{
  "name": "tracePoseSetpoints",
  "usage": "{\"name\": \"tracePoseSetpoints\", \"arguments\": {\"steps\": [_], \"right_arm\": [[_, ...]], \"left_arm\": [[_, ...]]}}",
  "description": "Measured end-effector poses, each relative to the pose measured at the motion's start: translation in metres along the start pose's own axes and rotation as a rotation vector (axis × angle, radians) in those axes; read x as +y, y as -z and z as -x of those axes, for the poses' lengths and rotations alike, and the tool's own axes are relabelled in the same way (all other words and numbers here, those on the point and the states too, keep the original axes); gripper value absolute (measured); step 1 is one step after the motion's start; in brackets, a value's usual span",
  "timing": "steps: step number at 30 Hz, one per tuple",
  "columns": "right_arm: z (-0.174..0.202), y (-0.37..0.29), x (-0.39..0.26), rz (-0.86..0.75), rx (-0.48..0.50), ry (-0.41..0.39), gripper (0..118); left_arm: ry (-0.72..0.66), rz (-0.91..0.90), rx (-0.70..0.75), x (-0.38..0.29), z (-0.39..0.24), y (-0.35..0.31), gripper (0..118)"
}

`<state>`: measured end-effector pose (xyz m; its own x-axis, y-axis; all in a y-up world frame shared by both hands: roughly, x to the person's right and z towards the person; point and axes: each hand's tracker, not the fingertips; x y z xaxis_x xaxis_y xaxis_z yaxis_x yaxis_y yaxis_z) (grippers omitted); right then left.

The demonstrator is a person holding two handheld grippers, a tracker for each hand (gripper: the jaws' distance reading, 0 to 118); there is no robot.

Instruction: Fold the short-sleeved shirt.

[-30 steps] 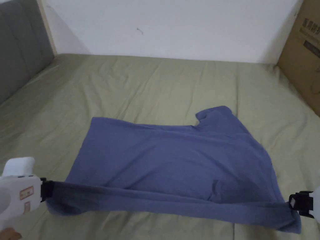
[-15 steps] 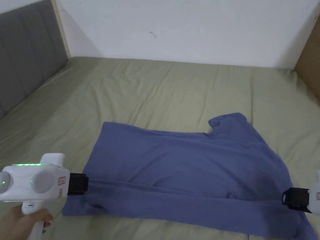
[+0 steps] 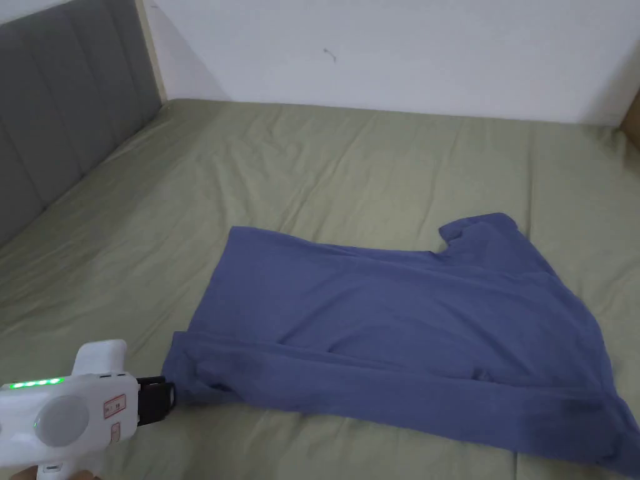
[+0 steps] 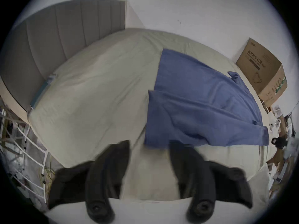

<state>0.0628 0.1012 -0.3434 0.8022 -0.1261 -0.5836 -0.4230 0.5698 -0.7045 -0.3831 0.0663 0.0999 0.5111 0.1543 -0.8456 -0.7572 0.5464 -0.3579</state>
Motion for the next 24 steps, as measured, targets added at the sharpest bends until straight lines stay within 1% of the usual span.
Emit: {"name": "tracePoseSetpoints", "arguments": {"steps": [1,2,3,5,6,7,8,9,10,11,12,13,14,15,18,19,20,21,22,23,24], "right_arm": [[0.000,0.000,-0.002,0.008,0.005,-0.004,0],[-0.002,0.001,-0.004,0.014,0.010,-0.003,0],[-0.002,0.001,-0.007,0.018,0.011,0.003,0],[0.001,0.000,-0.010,0.026,0.017,0.011,0],[0.001,0.000,-0.012,0.028,0.019,0.017,0],[0.001,0.001,-0.014,0.034,0.022,0.023,0],[0.002,0.002,-0.015,0.039,0.025,0.025,0],[0.003,0.002,-0.017,0.039,0.023,0.025,0],[0.004,0.002,-0.019,0.038,0.017,0.025,3],[0.004,0.002,-0.019,0.039,0.009,0.028,18],[0.006,0.002,-0.018,0.040,0.005,0.036,36],[0.006,0.003,-0.017,0.044,0.010,0.043,52],[0.007,0.003,-0.015,0.039,0.029,0.052,62],[0.008,0.004,-0.014,0.032,0.034,0.055,70],[0.012,0.015,-0.006,0.031,0.016,0.045,69],[0.011,0.024,-0.004,0.042,0.016,0.050,65],[0.010,0.034,-0.002,0.082,0.039,0.073,50],[0.010,0.043,-0.001,0.109,0.054,0.087,50],[0.011,0.053,-0.001,0.129,0.059,0.086,42],[0.015,0.064,-0.002,0.151,0.030,0.050,20],[0.017,0.070,-0.003,0.146,0.002,0.048,1]], "left_arm": [[-0.001,0.008,-0.001,0.001,0.000,0.006,77],[0.010,0.004,-0.004,0.002,-0.005,0.010,88],[0.011,0.002,0.008,0.003,-0.007,0.015,94],[0.004,0.023,0.028,0.006,-0.006,0.027,93],[-0.010,0.036,0.031,0.006,-0.005,0.033,88],[-0.031,0.061,0.038,0.005,-0.003,0.040,81],[-0.014,0.068,0.064,0.005,-0.005,0.042,77],[0.008,0.058,0.057,0.005,-0.008,0.036,69],[0.061,0.045,0.080,0.007,-0.011,0.031,40],[0.100,0.016,0.119,0.008,-0.015,0.026,12],[0.103,0.011,0.094,0.009,-0.016,0.024,5],[0.082,0.040,0.052,0.011,-0.017,0.023,5],[0.087,0.049,0.074,0.012,-0.024,0.018,5],[0.112,0.031,0.082,0.011,-0.027,0.015,5],[0.107,0.030,0.077,0.013,-0.029,0.009,5],[0.101,0.027,0.070,0.013,-0.029,0.006,5],[0.098,0.026,0.068,0.013,-0.030,0.004,5],[0.097,0.028,0.065,0.012,-0.030,0.002,5],[0.099,0.030,0.062,0.014,-0.028,0.004,5],[0.100,0.031,0.061,0.014,-0.028,0.003,5],[0.102,0.031,0.060,0.013,-0.029,0.002,5]]}}
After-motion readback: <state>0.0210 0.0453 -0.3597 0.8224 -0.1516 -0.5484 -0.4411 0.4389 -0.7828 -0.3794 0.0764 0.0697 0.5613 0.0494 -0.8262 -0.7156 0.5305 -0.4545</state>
